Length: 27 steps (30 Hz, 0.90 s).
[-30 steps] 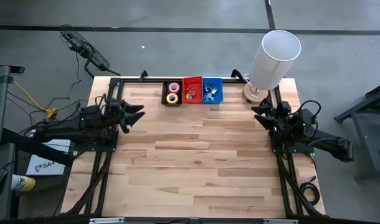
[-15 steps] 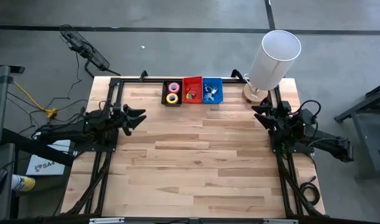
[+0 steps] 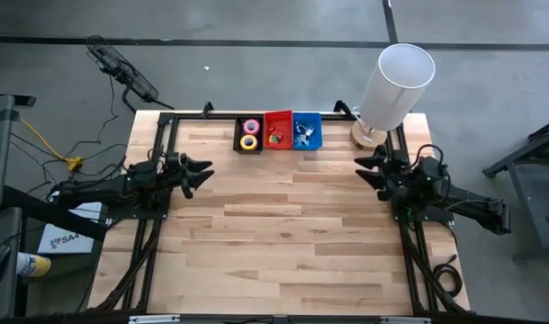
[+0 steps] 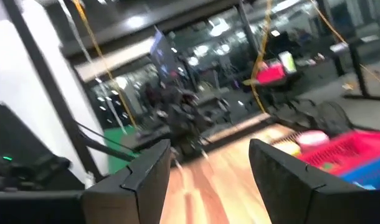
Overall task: Pick and place Stapler, Stapler remover, tape
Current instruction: Return to Home Position
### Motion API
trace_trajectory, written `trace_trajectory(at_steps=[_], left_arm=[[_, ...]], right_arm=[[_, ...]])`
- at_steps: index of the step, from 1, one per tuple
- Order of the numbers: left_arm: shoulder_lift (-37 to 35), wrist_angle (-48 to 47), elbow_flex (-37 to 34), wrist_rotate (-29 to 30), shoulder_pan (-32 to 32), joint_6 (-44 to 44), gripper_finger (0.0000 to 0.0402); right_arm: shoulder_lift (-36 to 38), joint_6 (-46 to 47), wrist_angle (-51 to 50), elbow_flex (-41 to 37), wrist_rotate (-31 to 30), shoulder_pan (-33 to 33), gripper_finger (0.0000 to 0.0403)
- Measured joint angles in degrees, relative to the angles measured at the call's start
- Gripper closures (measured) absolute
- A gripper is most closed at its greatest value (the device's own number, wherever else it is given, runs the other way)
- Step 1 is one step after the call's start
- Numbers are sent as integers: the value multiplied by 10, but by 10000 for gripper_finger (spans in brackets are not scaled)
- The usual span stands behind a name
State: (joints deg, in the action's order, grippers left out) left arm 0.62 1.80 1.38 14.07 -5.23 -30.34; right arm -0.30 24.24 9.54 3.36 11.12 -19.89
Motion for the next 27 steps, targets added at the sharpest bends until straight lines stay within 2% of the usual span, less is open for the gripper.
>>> trace_trajectory(at_steps=[3, 9, 15, 18, 21, 27], left_arm=[[1, -2, -1, -11, 0, -14, 176], [0, -2, -1, -12, 0, -15, 176], [0, 0, -2, -2, 0, -11, 176], [0, 8, -2, 25, 0, 33, 176], [0, 20, -2, 26, 0, 101, 176], [0, 11, -2, 22, 0, 117, 176]], right_arm=[[0, -13, -14, -5, -12, 0, 194], [-1, -32, 43, -28, -10, 5, 194], [-1, -60, 10, -28, -14, 23, 194], [-1, -74, -37, -28, -19, 32, 194], [-1, -80, -71, -28, -45, 40, 194], [-5, -102, -74, -28, -59, 47, 194]])
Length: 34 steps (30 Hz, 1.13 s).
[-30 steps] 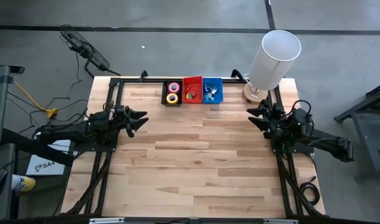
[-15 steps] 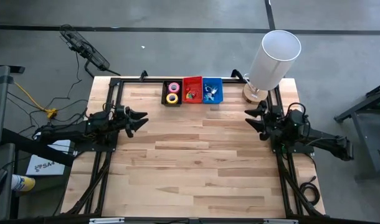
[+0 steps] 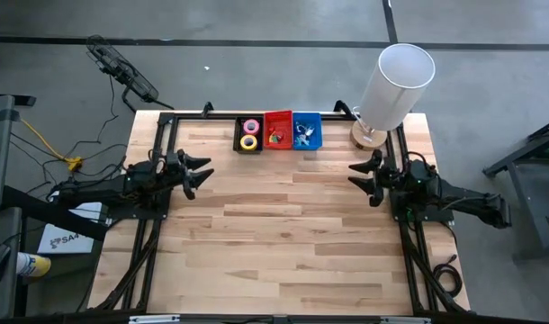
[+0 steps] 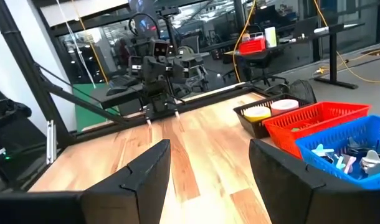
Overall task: Pick and place Stapler, Stapler remover, tape
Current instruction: Return to Home Position
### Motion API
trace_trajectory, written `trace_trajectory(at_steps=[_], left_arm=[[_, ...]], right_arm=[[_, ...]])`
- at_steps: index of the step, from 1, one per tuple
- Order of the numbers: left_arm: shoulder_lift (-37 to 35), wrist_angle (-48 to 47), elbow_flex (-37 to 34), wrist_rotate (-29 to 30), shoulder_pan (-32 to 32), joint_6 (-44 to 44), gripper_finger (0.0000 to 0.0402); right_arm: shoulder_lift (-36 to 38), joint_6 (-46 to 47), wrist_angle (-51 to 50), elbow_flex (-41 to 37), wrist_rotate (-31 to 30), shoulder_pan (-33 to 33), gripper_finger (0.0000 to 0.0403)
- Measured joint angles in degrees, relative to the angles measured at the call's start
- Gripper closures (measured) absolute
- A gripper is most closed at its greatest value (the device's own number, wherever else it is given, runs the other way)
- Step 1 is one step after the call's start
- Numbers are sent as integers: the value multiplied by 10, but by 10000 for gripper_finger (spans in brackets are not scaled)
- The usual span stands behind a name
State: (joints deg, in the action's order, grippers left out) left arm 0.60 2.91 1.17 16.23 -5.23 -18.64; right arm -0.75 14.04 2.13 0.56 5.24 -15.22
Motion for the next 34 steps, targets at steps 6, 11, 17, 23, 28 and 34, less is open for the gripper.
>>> trace_trajectory(at_steps=[6, 11, 17, 23, 28, 34], left_arm=[[0, -10, 0, -4, 0, 3, 176], [0, -10, 0, -4, 0, 4, 176], [0, -10, 0, -4, 0, 4, 176], [0, -11, 0, -4, 0, 4, 176], [0, -11, 0, -4, 0, 4, 176], [0, -11, 0, -4, 0, 4, 176]], right_arm=[[0, 13, 0, 0, 0, 0, 194], [0, 9, 0, 0, 0, 0, 194], [0, 9, -1, 0, 0, 0, 194], [0, 9, -1, 0, 0, 0, 194], [0, 9, -1, 0, 0, 0, 194], [0, 9, -2, -1, 0, 0, 194]])
